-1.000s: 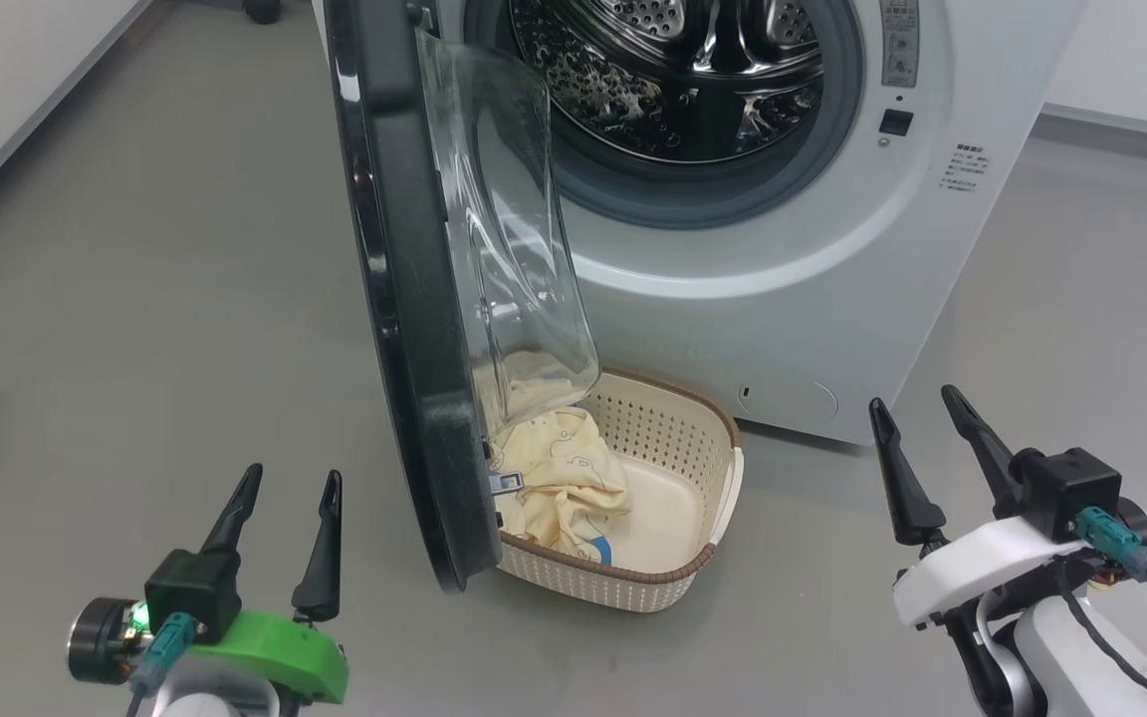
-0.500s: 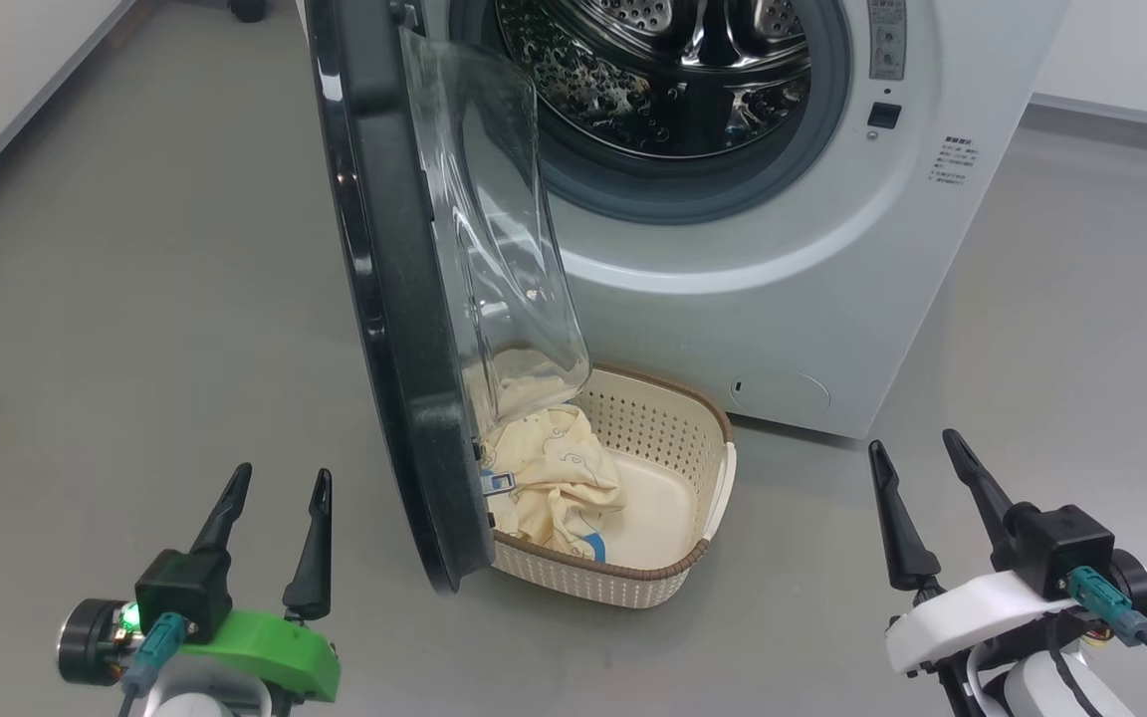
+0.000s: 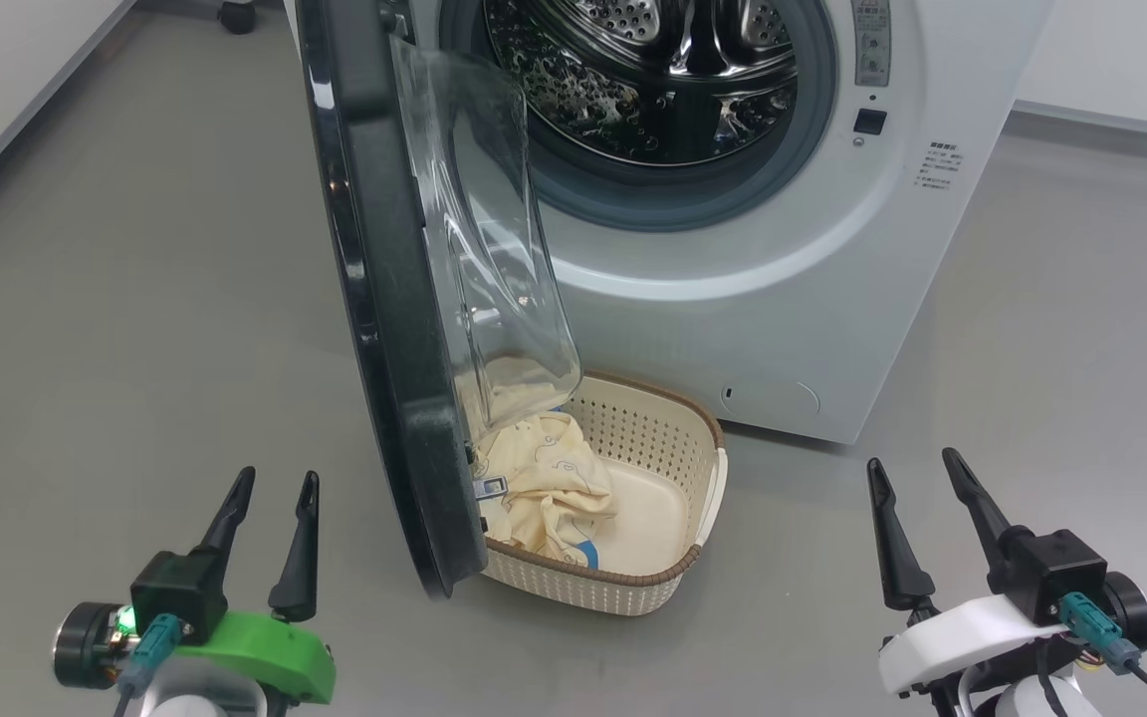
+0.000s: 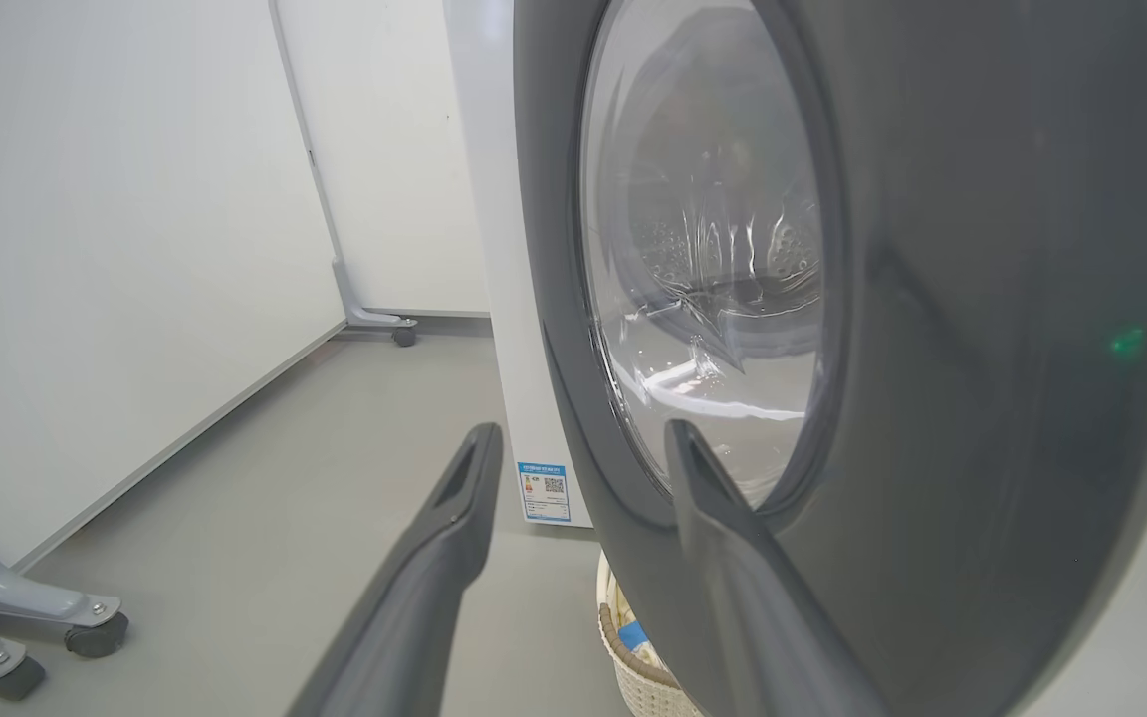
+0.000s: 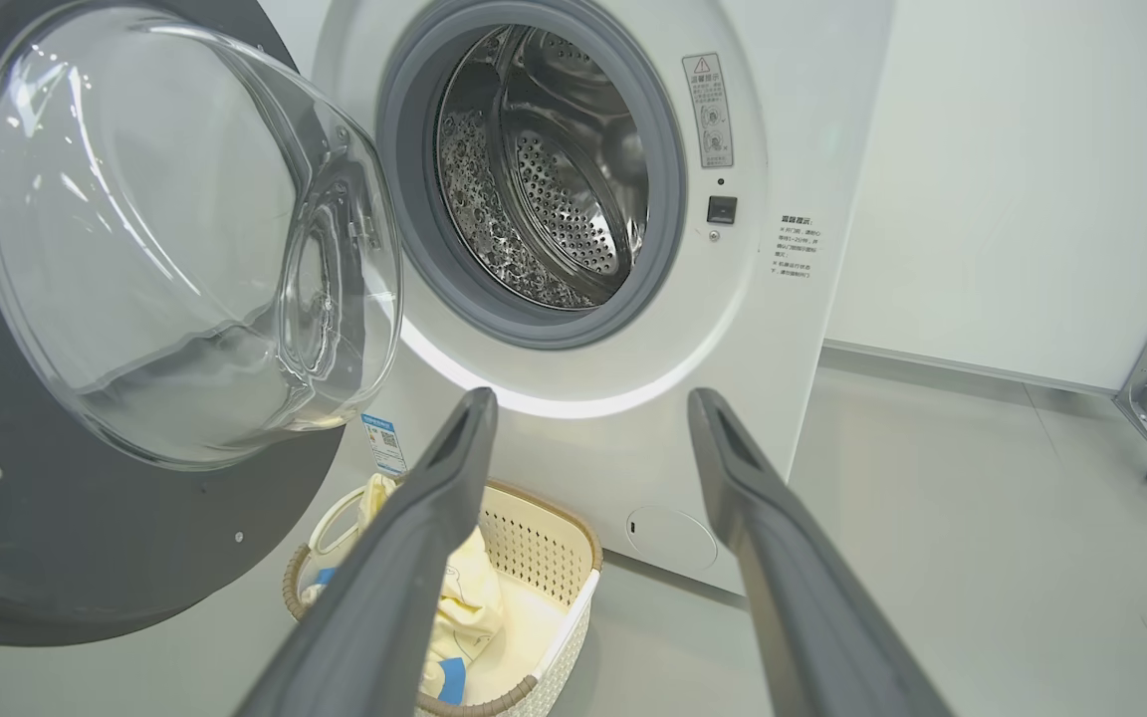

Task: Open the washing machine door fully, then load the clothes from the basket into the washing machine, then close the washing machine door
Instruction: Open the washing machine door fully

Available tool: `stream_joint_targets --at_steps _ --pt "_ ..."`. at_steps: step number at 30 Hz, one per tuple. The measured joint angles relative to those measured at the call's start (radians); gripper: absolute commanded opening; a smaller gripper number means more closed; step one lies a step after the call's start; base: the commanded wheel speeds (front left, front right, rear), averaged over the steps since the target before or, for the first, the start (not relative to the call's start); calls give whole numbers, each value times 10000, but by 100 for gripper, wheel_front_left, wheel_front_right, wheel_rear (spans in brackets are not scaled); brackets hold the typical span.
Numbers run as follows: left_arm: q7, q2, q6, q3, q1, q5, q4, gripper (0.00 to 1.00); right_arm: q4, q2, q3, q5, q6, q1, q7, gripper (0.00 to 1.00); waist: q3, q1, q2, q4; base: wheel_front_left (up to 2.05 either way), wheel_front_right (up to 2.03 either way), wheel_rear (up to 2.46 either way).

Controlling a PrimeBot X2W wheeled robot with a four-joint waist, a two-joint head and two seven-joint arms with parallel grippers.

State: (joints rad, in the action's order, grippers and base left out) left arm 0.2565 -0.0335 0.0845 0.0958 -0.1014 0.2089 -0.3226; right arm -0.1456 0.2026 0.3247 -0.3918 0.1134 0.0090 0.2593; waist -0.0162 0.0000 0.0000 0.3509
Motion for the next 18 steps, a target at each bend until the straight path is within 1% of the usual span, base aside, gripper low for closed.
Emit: stream_joint_targets --at_steps 1,2,3,4,5,6,15,18 --pt "0 2 0 -21 1 -10 -27 43 -6 -56 -2 29 -59 4 0 100 32 0 0 -15 0 0 0" --pt "0 0 0 -25 1 -25 -56 32 -2 -113 -27 82 -69 10 0 100 67 0 0 -34 0 0 0" --pt "0 0 0 -27 1 -69 -88 27 0 -155 -46 88 -98 20 0 100 101 0 0 -52 0 0 0" --pt "0 0 0 -29 4 -88 -113 17 0 -174 -63 102 -117 43 0 100 132 0 0 -72 0 0 0" --pt "0 0 -2 -31 4 -88 -140 10 -2 -186 -92 136 -159 72 0 100 160 0 0 -91 0 0 0" --pt "0 2 0 -44 9 -88 -155 1 -2 -199 -96 180 -196 110 0 100 187 0 0 -113 0 0 0" --pt "0 0 -2 -140 23 -155 -205 0 -23 -466 -230 403 -481 443 0 100 365 0 0 -294 0 0 0" --pt "0 0 -13 -150 23 -161 -205 0 -23 -493 -337 445 -508 460 0 100 395 0 0 -330 0 0 0"
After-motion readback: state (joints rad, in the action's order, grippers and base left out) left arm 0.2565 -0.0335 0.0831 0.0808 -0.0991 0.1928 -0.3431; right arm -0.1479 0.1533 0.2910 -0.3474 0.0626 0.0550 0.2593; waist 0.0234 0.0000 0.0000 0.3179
